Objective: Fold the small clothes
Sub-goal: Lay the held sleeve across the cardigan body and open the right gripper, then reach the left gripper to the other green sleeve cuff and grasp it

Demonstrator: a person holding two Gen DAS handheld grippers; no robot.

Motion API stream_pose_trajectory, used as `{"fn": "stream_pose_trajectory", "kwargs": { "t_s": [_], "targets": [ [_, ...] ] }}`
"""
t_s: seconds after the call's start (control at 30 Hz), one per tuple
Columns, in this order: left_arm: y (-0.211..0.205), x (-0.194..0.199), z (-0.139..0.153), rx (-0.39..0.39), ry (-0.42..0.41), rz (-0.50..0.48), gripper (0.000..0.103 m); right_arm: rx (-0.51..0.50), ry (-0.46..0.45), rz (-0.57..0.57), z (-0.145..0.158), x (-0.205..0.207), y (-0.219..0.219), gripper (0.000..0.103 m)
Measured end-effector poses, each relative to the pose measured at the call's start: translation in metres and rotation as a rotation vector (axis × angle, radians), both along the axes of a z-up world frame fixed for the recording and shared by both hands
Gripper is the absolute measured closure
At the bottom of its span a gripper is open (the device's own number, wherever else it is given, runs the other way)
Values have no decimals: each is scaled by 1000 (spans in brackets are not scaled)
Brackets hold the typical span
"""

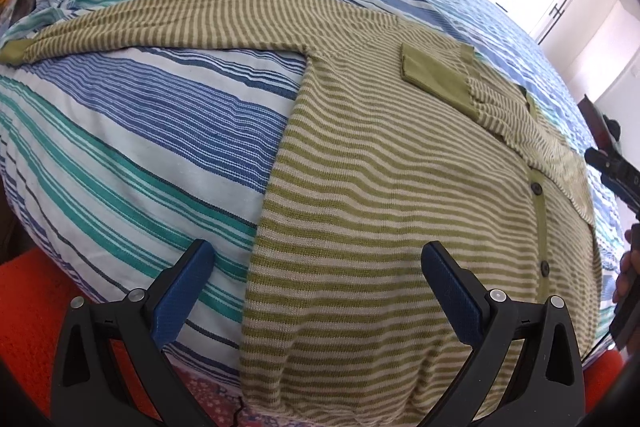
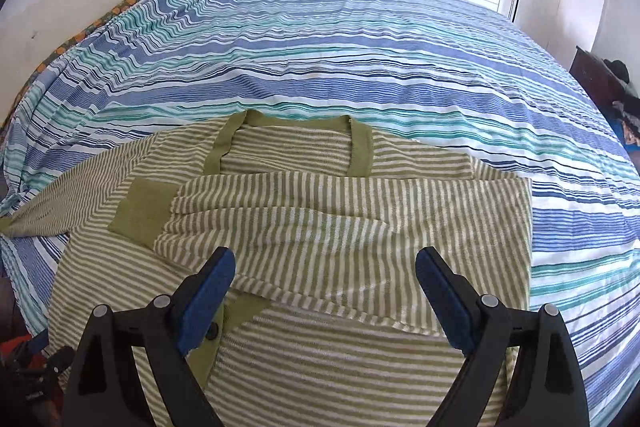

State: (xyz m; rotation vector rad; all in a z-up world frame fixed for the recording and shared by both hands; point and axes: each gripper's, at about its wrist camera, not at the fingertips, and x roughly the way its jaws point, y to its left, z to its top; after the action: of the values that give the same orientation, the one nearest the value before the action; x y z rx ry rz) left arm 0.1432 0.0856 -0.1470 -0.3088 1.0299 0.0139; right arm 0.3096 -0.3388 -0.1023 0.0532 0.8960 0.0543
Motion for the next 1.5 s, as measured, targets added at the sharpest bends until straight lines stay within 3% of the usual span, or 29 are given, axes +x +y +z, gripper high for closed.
{"fn": "stream_pose_trajectory", "kwargs": {
  "t_s": [0.2, 0.3, 0.4, 0.67, 0.8, 0.9, 1.03, 1.2, 1.27, 1.33, 1.37, 1.4, 1.43, 1.47, 1.5],
  "targets": [
    [-6, 1, 3, 8, -16, -13, 1, -26, -10, -42, -16, -92, -14, 11],
    [-8, 2, 3, 10, -15, -12, 1, -72, 10, 4, -29, -118, -8, 11],
    [-9, 2, 4, 10, -18, -14, 1, -92, 69, 57, -46, -120, 5, 11],
    [-10, 2, 4, 18, -18, -22, 1, -105, 78, 102, -67, -119, 28, 8],
    [5, 4, 6, -44, -8, 11, 1, -59, 95, 83, -73, -118, 20, 2],
    [42, 7, 12, -139, -12, 102, 1, -45, 98, 80, -75, -117, 19, 1],
    [135, 17, 19, -255, -69, 336, 1, -46, 102, 82, -76, -116, 18, 0],
    [273, 26, 12, -230, -94, 695, 1, -52, 104, 81, -76, -114, 20, 0],
    [312, 32, 5, -228, -65, 772, 2, -53, 106, 81, -76, -114, 20, 0],
    [334, 40, 5, -207, -56, 808, 8, -55, 104, 81, -77, -114, 20, 0],
    [338, 46, 7, -183, -62, 808, 23, -57, 104, 81, -77, -113, 20, 0],
    [340, 55, 11, -157, -67, 790, 52, -58, 105, 80, -77, -113, 21, 0],
    [338, 69, 15, -125, -59, 752, 70, -60, 105, 80, -77, -112, 21, 0],
    [332, 84, 19, -68, -37, 711, 97, -61, 106, 79, -77, -112, 21, 0],
    [322, 100, 24, 10, -23, 670, 97, -63, 106, 77, -78, -111, 21, 0]
  ]
}}
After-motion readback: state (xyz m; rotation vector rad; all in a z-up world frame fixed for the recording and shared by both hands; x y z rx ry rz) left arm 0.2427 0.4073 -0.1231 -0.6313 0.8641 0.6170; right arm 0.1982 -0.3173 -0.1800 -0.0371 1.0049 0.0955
